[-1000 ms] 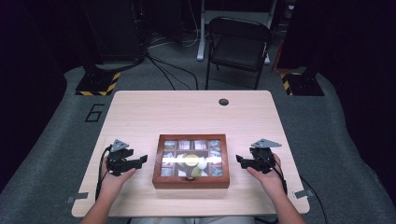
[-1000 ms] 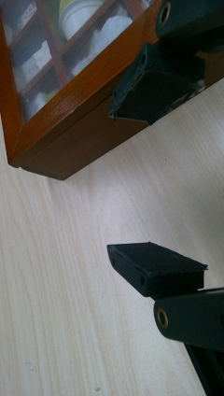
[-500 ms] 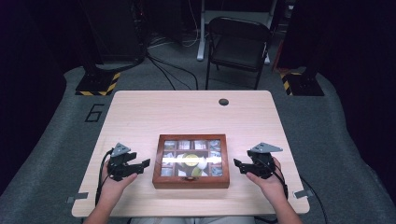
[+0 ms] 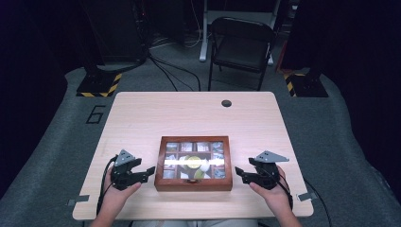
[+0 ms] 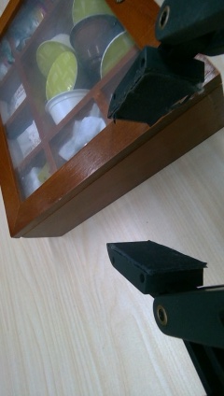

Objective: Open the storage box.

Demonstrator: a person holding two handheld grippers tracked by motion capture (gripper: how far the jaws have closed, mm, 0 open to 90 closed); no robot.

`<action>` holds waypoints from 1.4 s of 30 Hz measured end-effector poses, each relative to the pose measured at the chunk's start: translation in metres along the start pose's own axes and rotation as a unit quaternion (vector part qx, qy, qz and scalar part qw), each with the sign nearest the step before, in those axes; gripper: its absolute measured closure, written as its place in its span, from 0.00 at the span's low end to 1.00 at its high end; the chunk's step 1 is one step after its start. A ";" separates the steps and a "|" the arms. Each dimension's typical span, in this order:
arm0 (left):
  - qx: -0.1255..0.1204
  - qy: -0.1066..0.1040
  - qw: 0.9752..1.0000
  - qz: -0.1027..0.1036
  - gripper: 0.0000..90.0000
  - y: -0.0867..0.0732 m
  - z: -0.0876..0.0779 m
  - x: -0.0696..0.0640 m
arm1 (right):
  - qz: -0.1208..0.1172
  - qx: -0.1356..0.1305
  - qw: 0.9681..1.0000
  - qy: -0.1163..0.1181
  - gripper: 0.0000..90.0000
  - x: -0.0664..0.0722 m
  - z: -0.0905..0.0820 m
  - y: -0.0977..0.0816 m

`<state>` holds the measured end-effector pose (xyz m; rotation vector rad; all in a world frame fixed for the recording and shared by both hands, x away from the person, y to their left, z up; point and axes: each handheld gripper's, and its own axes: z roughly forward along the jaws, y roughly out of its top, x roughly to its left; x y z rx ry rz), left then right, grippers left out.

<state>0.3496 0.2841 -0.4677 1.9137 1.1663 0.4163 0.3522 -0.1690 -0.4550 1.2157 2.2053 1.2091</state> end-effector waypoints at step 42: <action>0.018 -0.057 0.997 0.047 0.32 -0.023 0.003 -0.041 | -0.060 0.047 0.996 0.056 0.35 0.039 0.018 -0.024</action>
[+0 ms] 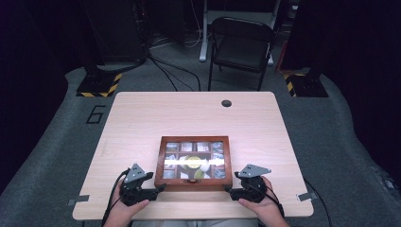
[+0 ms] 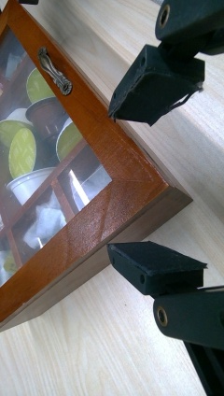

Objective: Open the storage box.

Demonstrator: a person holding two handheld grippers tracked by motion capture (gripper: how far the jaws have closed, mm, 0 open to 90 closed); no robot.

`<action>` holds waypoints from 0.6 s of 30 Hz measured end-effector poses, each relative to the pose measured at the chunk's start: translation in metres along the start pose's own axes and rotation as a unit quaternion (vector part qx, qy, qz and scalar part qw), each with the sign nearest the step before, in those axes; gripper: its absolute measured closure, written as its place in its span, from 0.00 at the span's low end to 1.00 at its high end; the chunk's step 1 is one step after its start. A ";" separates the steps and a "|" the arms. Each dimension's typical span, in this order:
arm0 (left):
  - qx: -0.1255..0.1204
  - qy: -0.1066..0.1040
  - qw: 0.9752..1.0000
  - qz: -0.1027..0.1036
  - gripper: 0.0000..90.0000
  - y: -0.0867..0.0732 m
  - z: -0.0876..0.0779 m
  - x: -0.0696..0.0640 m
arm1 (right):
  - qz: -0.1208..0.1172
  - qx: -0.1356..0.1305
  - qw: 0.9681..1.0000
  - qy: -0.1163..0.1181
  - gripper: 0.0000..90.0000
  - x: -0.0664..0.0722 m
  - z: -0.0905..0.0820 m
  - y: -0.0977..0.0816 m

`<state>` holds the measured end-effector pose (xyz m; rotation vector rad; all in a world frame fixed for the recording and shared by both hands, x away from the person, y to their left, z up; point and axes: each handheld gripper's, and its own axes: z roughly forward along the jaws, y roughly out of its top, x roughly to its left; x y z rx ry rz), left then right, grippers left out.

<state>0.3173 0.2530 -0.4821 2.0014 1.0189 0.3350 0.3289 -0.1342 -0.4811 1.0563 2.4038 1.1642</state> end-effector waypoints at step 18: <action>0.018 -0.010 1.000 -0.008 0.39 -0.004 0.005 0.000 | -0.031 0.024 0.999 -0.002 0.43 0.004 0.005 -0.001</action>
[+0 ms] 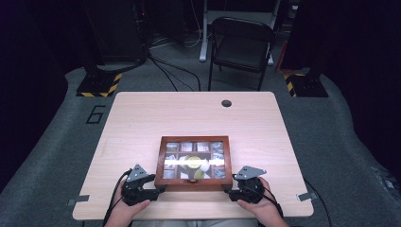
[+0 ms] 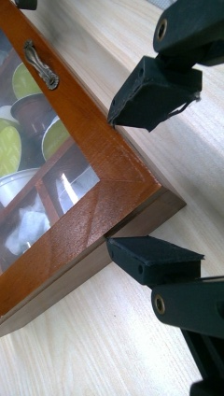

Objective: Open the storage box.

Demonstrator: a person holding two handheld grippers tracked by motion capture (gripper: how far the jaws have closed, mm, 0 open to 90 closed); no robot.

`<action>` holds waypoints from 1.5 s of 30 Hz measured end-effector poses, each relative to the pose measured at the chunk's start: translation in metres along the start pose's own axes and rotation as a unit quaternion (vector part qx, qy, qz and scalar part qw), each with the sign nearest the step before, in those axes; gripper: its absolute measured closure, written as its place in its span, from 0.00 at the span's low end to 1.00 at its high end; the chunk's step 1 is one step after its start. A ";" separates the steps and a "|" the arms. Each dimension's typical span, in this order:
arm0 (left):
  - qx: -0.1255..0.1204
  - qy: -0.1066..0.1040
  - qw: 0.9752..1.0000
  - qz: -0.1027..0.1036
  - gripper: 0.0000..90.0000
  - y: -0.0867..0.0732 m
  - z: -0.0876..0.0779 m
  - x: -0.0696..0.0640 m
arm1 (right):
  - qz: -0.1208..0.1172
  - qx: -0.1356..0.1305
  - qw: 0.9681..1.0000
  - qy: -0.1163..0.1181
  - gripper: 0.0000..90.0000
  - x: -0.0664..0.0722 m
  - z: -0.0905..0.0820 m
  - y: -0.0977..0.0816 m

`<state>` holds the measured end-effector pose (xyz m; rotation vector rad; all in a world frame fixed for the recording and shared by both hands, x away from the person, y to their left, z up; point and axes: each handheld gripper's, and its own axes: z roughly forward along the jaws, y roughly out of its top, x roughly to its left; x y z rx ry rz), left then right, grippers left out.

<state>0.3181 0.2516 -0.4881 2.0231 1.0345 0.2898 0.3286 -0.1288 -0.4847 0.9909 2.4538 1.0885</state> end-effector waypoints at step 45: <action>-0.040 0.008 0.999 -0.010 0.37 0.041 -0.018 0.002 | 0.057 -0.078 0.995 -0.004 0.43 -0.006 -0.029 0.031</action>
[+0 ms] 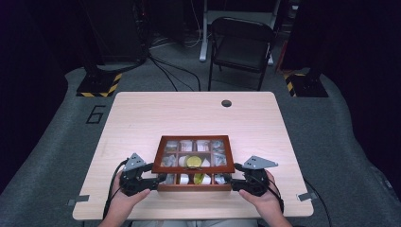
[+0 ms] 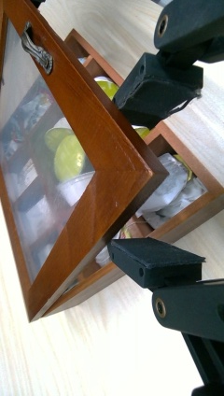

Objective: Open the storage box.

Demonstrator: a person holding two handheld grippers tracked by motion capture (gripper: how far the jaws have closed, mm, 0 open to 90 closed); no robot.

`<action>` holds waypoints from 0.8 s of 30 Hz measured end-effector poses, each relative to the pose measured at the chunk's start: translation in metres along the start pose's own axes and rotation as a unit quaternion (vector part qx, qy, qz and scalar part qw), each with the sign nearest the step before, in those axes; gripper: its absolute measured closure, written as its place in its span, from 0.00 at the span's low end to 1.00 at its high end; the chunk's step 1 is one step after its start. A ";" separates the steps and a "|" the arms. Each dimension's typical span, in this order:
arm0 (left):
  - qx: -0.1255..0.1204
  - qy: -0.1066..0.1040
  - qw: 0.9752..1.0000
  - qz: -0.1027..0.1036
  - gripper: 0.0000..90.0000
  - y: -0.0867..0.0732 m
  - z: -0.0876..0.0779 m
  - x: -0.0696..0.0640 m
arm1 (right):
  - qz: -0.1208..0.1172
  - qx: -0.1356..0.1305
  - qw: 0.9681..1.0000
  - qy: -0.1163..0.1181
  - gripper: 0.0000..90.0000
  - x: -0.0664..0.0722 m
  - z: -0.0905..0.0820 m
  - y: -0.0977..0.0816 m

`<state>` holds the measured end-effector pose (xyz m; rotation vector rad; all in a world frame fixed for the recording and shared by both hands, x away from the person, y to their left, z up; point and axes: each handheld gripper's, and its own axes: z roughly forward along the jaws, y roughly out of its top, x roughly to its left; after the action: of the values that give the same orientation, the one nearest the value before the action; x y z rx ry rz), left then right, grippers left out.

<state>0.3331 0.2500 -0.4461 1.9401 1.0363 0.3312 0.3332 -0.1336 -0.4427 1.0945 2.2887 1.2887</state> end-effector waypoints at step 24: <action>-0.028 0.005 0.999 0.023 0.37 0.058 -0.012 0.013 | 0.023 -0.009 1.000 0.010 0.44 -0.020 -0.007 0.060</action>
<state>0.3647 0.2521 -0.3949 1.9151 0.9792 0.3921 0.3706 -0.1338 -0.3914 1.1391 2.2759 1.3404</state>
